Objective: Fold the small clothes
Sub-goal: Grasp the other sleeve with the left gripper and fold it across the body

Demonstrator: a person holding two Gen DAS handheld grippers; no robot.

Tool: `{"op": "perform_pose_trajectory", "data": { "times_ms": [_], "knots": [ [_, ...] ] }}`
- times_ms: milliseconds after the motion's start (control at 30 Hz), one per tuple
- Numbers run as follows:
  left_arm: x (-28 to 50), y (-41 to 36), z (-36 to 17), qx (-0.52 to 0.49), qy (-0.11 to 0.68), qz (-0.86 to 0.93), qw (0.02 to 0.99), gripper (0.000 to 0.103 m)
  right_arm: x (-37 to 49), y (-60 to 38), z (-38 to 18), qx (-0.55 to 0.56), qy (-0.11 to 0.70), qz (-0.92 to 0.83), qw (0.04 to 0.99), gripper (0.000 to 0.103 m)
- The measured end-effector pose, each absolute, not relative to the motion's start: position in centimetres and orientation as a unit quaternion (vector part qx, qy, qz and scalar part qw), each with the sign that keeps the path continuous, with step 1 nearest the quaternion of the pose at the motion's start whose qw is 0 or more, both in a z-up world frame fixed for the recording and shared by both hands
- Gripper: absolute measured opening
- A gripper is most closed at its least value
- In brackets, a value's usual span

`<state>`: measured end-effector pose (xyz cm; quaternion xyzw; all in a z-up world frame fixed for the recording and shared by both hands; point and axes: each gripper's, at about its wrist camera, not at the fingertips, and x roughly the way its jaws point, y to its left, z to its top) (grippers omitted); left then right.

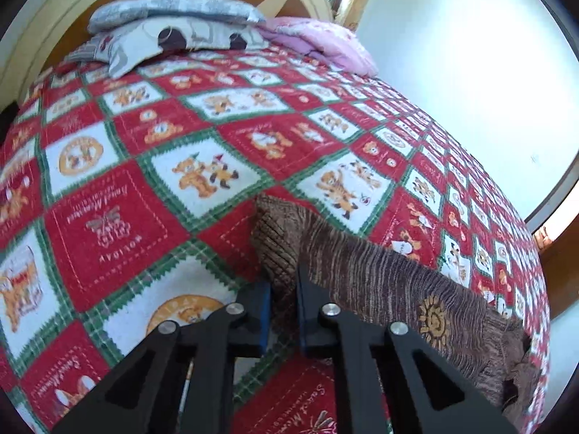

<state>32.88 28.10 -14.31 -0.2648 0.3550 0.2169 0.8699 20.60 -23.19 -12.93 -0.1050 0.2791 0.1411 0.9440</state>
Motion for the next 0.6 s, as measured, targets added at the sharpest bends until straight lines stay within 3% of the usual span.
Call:
{"op": "perform_pose_trajectory", "data": {
  "times_ms": [600],
  "knots": [
    [33.7, 20.8, -6.5, -0.244, 0.314, 0.110, 0.911, 0.010, 20.6, -23.5, -12.5, -0.085, 0.278, 0.140, 0.946, 0.059]
  ]
}}
